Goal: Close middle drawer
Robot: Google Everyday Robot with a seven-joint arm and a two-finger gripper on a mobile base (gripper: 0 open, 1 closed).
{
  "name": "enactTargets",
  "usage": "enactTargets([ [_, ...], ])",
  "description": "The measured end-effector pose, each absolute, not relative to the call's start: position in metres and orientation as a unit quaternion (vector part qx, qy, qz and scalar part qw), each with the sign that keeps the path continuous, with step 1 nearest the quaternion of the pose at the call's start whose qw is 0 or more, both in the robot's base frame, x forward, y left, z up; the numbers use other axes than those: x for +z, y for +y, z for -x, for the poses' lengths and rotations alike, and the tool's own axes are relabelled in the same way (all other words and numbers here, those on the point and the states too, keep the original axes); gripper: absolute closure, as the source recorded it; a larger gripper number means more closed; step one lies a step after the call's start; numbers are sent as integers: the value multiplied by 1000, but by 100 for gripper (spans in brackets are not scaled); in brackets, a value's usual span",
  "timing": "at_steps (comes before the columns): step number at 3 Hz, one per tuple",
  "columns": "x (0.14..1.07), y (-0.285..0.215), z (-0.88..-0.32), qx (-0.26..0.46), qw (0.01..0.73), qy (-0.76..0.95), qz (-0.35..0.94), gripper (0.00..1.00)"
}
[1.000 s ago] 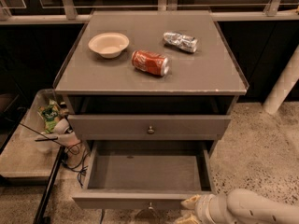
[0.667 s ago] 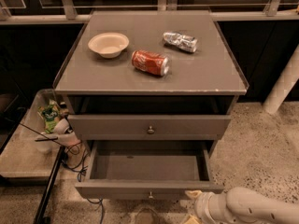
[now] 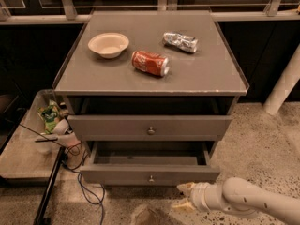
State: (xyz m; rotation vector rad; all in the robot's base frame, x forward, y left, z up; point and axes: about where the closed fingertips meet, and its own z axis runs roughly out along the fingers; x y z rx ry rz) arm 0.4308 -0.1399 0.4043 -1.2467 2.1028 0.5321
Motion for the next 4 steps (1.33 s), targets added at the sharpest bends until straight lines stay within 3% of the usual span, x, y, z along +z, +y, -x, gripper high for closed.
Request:
enactTargets([
  [2,428,-152,-499,166,360,784,479,88],
  [3,438,-161,-540,139,370,783,481,100],
  [4,414,-163,-576,129,361,793,474,100],
])
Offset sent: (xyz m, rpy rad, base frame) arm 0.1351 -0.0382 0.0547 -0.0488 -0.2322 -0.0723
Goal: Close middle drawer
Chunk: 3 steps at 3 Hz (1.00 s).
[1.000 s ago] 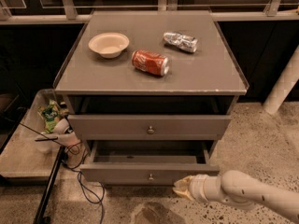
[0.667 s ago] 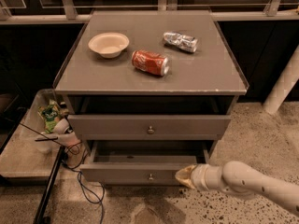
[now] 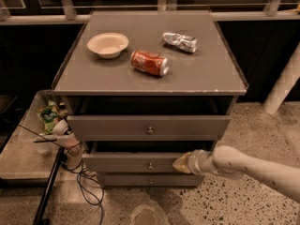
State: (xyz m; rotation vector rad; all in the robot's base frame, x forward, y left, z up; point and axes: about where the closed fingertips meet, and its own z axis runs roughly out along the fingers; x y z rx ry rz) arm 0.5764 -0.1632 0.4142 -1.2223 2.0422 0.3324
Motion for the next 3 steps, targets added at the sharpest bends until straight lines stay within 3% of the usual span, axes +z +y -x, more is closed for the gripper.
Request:
enactTargets([
  [1,413,-160,-581,129,361,792,476,100],
  [2,413,-160,-581,129,361,792,476,82],
  [3,413,-160,-581,129,361,792,476,57],
])
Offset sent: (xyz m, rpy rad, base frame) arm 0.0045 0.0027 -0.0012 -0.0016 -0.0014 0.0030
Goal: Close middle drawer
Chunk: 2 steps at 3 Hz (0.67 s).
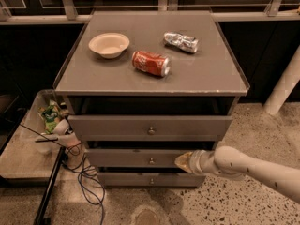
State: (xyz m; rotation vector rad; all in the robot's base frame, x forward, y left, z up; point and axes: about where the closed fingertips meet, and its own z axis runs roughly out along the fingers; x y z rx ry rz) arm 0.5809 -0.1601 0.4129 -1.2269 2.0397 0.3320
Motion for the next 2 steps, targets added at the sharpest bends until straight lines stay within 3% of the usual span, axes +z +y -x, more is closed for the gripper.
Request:
enactTargets([
  [2,413,-160,-581,129,361,792,476,13],
])
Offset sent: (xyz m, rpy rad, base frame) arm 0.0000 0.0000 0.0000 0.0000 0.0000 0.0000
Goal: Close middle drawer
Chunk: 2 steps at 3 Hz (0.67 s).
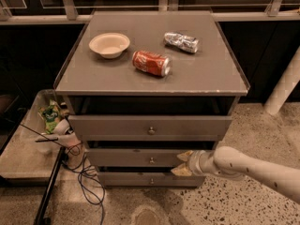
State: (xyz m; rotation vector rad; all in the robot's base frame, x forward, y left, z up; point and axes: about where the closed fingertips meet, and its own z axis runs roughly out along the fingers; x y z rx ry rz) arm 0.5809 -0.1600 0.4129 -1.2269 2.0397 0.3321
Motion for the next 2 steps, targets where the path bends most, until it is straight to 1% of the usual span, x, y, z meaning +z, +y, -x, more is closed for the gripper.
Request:
enactTargets([
  [1,413,-160,-581,129,361,792,476,0],
  [2,413,-160,-581,129,361,792,476,0],
])
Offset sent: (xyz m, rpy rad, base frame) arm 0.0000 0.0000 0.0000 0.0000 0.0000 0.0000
